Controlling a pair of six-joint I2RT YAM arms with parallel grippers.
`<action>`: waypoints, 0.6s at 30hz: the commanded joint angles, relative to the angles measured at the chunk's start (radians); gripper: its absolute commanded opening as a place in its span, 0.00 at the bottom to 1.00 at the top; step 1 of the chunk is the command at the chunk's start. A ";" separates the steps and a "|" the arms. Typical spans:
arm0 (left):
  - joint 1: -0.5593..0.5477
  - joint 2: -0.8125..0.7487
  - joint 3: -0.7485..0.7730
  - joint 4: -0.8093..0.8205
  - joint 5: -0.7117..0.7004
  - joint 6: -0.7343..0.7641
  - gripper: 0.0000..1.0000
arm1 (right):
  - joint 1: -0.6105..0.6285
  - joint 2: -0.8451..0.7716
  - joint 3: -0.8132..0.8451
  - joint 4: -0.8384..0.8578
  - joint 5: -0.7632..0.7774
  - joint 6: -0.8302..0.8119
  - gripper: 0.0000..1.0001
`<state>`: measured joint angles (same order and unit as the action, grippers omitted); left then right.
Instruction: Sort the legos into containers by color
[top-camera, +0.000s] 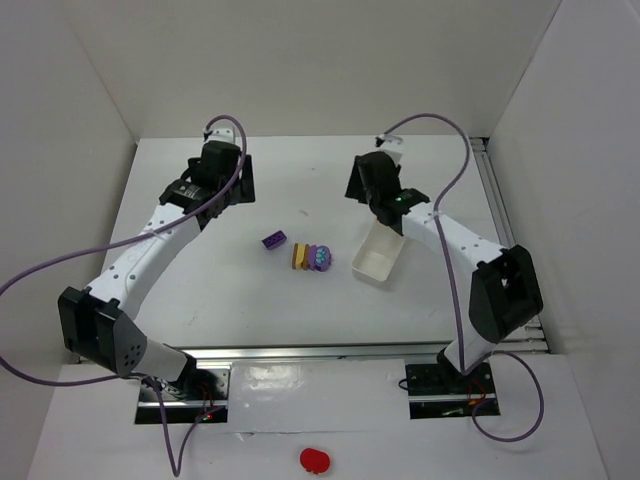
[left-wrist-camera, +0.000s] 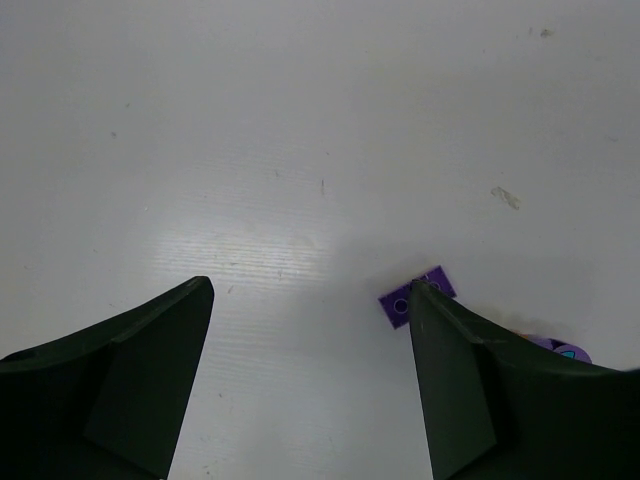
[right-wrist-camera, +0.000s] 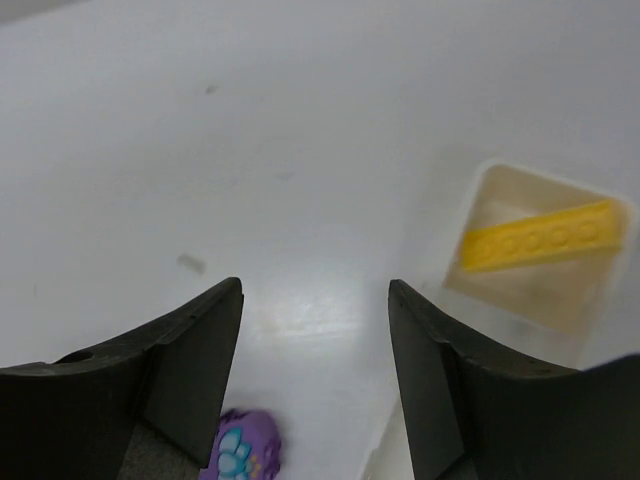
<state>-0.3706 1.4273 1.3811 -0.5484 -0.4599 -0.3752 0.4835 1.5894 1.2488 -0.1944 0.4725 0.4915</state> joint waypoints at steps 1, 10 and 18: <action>0.013 0.018 0.055 -0.016 0.024 -0.034 0.89 | 0.108 0.055 0.018 -0.023 -0.227 -0.093 0.67; 0.130 0.110 0.040 -0.136 0.170 -0.097 0.86 | 0.280 0.241 0.110 -0.128 -0.387 -0.126 0.89; 0.085 0.306 0.042 -0.137 0.437 0.003 0.90 | 0.276 0.241 0.135 -0.102 -0.386 -0.129 0.85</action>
<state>-0.2504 1.6638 1.4055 -0.6468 -0.1215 -0.3969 0.7753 1.8519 1.3159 -0.3153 0.1020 0.3779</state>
